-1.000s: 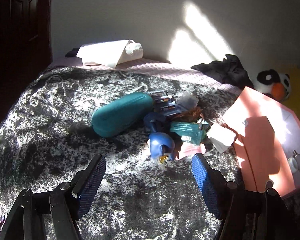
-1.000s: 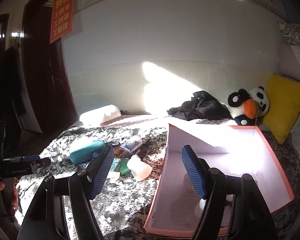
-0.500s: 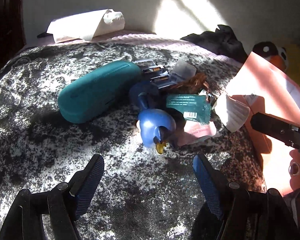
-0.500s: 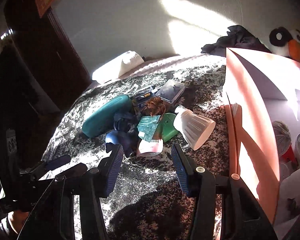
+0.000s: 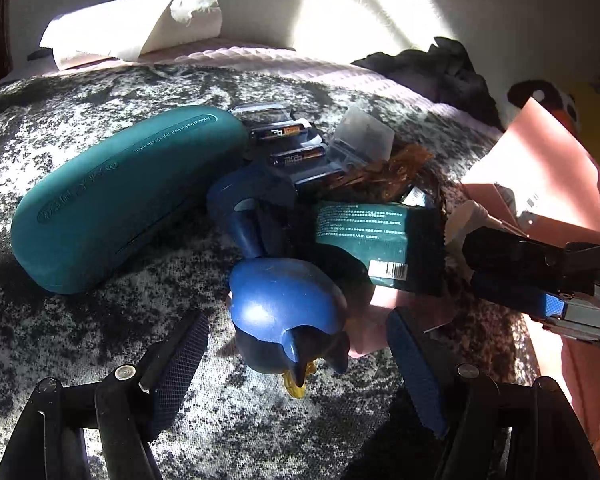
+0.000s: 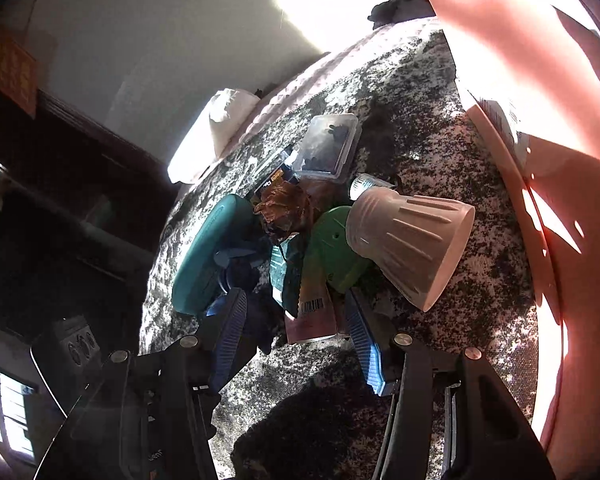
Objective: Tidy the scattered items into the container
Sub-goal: 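Grasp the blue toy with the left tool while the right tool grasps a clear bag, then carry the blue toy and clear bag over the pink box with both tools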
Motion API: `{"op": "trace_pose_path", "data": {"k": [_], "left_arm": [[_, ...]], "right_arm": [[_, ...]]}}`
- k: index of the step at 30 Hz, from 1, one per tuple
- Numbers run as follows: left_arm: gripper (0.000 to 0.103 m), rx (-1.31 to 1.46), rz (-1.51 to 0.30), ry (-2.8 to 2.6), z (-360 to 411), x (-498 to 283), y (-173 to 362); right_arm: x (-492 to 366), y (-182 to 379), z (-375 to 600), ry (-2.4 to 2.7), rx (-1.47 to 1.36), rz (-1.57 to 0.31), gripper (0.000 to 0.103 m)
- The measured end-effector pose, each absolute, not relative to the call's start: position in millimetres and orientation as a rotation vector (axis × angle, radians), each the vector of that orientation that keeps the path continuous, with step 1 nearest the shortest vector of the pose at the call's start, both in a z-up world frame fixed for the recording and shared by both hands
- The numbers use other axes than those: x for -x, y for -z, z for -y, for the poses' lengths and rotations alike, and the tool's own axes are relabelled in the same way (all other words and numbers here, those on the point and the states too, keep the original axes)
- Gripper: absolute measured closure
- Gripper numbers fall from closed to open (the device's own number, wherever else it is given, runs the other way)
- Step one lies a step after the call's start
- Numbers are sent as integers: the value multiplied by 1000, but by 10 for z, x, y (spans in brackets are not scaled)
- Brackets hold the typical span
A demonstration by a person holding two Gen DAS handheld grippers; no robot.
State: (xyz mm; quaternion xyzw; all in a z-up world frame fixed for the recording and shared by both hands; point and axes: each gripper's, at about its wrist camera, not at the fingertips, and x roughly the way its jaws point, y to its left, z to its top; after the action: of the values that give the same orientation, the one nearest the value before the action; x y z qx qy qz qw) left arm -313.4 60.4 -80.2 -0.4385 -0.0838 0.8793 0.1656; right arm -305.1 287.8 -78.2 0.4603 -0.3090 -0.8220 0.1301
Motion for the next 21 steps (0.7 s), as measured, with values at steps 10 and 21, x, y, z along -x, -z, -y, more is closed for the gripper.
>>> {"op": "trace_pose_path", "data": {"k": [10,21], "left_arm": [[45,1247,158,-2513,-669,3199,908],[46,1267,195,-2506,-553,3178,899]], "right_arm": [[3194,1109,-2827,2325,-1448,903,48],[3281,1142,-2542,2347,-1425,659,75]]}}
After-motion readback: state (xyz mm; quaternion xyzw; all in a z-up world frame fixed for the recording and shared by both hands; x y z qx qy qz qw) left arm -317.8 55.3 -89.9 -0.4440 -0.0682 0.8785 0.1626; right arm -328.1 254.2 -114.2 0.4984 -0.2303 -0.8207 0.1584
